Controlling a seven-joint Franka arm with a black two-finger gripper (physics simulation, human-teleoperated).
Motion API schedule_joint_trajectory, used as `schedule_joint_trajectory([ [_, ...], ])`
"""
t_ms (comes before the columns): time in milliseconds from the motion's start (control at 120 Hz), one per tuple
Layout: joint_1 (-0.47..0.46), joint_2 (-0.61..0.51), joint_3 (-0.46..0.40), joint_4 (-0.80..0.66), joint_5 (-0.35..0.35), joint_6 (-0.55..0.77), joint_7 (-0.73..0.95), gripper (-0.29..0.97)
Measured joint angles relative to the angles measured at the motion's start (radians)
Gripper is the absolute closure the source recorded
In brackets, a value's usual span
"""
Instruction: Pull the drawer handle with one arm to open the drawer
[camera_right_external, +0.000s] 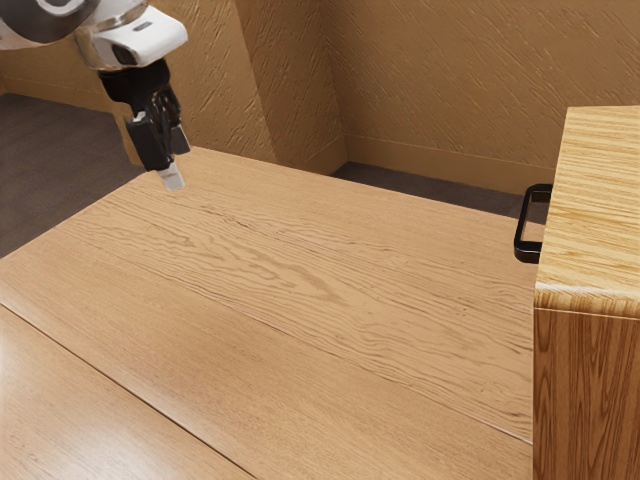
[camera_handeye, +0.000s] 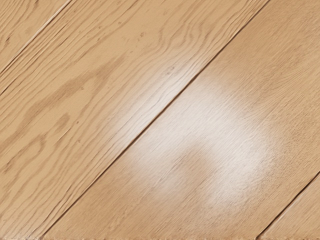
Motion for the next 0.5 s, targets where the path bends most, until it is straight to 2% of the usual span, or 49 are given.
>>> schedule_joint_trajectory([
  [217,-0.007,0.017,0.001,-0.008,-0.002,0.003,0.047,0.00],
  [317,-0.046,-0.044,-0.011,-0.109,-0.008,0.013,0.087,0.00],
  [500,-0.068,-0.111,-0.109,-0.240,0.002,0.117,0.341,0.00],
])
